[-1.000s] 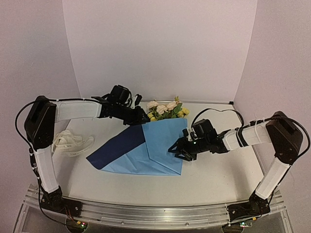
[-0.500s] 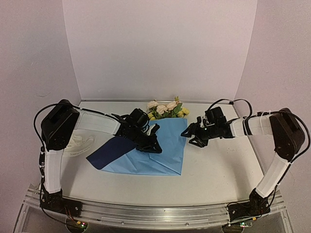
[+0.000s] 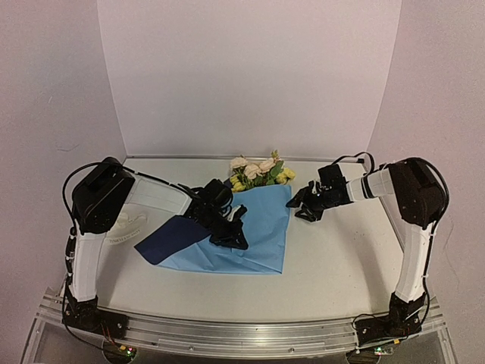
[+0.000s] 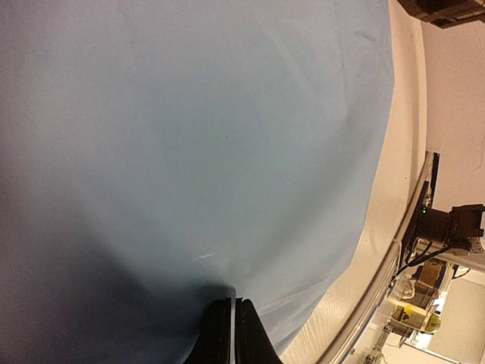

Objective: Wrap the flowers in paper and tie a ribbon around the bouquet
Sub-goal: Press the fold line on the 2/3-folded wrapping paper.

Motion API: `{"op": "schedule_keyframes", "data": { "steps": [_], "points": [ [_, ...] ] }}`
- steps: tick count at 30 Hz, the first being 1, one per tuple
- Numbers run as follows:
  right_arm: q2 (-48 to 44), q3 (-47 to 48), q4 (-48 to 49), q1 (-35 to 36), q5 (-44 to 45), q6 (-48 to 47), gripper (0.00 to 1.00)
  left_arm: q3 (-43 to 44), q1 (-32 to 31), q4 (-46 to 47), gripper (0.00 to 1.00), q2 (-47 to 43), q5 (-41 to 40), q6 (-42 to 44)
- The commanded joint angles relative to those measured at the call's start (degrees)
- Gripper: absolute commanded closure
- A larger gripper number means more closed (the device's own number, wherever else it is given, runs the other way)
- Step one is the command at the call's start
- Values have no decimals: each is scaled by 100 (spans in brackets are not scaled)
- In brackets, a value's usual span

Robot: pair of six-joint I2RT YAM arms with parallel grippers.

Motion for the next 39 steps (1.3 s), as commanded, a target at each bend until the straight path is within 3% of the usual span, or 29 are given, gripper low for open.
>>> {"op": "schedule_keyframes", "data": {
  "steps": [1, 14, 26, 29, 39],
  "points": [
    [381, 452, 247, -15, -217, 98, 52, 6, 63, -138, 96, 108, -134, 200],
    [549, 564, 595, -12, -236, 291, 71, 118, 6, -383, 88, -522, 175, 550],
    [530, 667, 587, -13, -209, 291, 89, -208, -57, -484, 91, -391, 67, 554],
    [520, 728, 564, -16, -218, 267, 99, -206, -57, -624, 94, -157, -204, 526],
    [301, 1196, -625, -37, -12, -720, 100, -367, -26, -971, 100, 150, -631, 554]
  ]
}}
